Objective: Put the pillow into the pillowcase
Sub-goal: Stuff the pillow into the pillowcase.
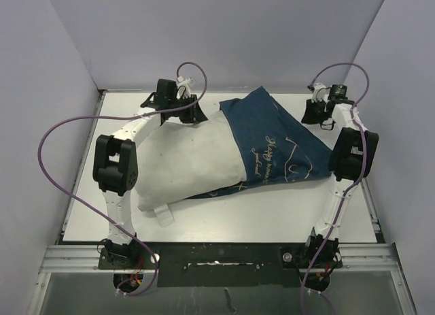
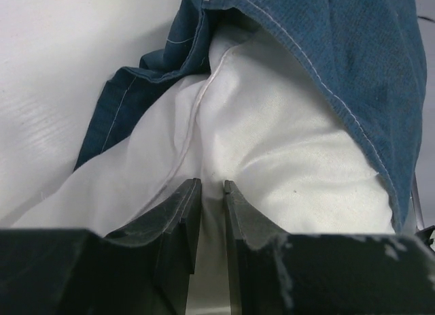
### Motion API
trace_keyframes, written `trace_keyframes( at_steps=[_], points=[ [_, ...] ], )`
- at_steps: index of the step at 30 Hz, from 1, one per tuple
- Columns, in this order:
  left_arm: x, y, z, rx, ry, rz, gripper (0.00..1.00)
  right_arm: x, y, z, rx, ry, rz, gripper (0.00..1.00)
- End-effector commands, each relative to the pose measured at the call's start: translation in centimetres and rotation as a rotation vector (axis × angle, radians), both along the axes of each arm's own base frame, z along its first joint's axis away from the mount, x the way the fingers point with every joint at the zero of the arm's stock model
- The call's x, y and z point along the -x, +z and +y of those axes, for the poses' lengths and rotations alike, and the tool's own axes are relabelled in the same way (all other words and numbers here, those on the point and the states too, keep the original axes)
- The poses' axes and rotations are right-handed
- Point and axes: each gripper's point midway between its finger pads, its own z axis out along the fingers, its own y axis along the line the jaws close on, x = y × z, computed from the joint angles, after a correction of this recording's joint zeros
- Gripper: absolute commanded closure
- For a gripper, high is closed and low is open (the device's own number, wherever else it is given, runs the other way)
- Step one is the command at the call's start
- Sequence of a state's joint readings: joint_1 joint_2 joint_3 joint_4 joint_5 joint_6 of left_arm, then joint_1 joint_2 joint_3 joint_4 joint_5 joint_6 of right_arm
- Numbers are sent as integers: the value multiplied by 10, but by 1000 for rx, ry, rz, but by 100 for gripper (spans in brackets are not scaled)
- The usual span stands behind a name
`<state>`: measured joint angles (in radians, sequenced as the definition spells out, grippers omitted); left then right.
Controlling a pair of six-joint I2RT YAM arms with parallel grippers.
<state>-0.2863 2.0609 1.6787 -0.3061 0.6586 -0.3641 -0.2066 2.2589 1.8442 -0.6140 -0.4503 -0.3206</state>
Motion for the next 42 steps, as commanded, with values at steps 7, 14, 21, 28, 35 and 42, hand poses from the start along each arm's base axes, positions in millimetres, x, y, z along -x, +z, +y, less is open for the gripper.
trace_keyframes(
  at_steps=[7,14,21,28,35,42],
  points=[
    [-13,84,25,27,163,-174,50,3,262,44,-411,326,-602,40],
    [3,162,81,47,292,-372,40,110,276,141,-381,708,-656,2],
    [98,156,45,-303,-78,-680,35,230,226,224,-293,1087,-616,2],
    [212,72,-6,-507,-600,-924,17,264,184,232,-249,1201,-611,2],
    [190,6,2,-790,-616,-893,10,263,173,230,-242,1195,-586,1],
    [135,-41,0,-1004,-489,-793,29,260,169,225,-195,1185,-580,1]
  ],
)
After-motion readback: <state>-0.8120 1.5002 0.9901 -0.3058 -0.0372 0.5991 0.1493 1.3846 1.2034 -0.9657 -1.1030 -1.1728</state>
